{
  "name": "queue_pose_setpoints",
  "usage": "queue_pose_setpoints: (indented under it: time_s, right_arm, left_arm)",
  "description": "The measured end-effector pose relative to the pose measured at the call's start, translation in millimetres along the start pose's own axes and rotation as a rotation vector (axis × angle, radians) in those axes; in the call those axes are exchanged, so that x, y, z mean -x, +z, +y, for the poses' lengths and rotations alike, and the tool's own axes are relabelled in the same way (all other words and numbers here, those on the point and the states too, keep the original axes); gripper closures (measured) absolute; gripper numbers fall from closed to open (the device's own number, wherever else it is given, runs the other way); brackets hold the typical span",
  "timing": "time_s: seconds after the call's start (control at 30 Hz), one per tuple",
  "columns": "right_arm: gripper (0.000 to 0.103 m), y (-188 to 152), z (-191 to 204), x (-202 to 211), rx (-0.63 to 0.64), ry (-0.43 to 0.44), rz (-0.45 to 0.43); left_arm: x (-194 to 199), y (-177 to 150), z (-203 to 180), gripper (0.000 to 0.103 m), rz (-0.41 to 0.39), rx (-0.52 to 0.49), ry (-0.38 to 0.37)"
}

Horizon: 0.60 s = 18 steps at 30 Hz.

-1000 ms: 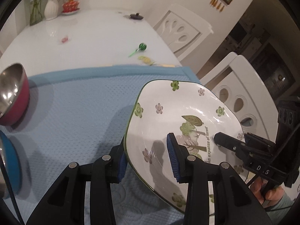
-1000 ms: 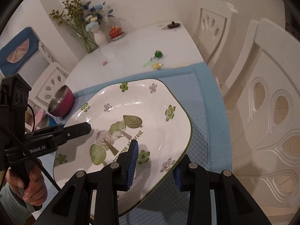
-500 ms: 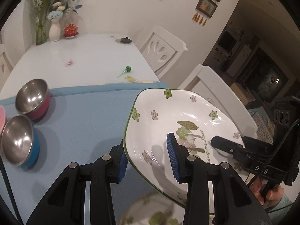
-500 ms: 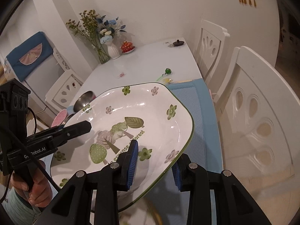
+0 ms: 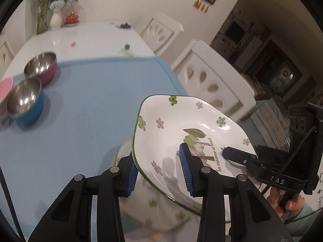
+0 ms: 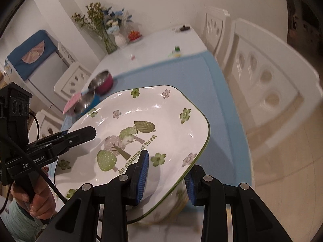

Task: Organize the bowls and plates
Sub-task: 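Carry the second square plate with both tools and lower it onto the stack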

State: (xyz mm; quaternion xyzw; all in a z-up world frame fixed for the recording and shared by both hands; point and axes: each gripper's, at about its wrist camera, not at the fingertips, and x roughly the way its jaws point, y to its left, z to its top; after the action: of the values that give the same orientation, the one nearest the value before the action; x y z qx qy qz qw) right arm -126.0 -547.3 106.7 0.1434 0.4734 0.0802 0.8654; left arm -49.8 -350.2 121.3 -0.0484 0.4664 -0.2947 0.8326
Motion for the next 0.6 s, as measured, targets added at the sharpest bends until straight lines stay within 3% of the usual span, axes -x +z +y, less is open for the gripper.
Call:
queue_pose_setpoints:
  time_s: [0.13, 0.27, 0.43, 0.6]
  right_arm:
    - [0.071, -34.2, 11.7, -8.4, -0.001, -0.003, 0.053]
    - [0.071, -60.2, 17.3, -21.9, 0.004, 0.006, 0.052]
    - [0.071, -77.1, 13.5, -40.1, -0.023, 0.008, 0.036]
    - [0.071, -84.0, 15.0, -30.9, -0.044, -0.016, 0.003]
  left_arm:
    - [1.7, -32.8, 5.1, 0.068, 0.035, -0.019, 0.019]
    - [-3.7, -55.6, 20.0, 0.068, 0.05, -0.01, 0.015]
    - [-18.5, -70.3, 29.3, 0.07, 0.076, -0.046, 0.034]
    - [-23.7, -78.7, 31.8, 0.071, 0.094, -0.049, 0.014]
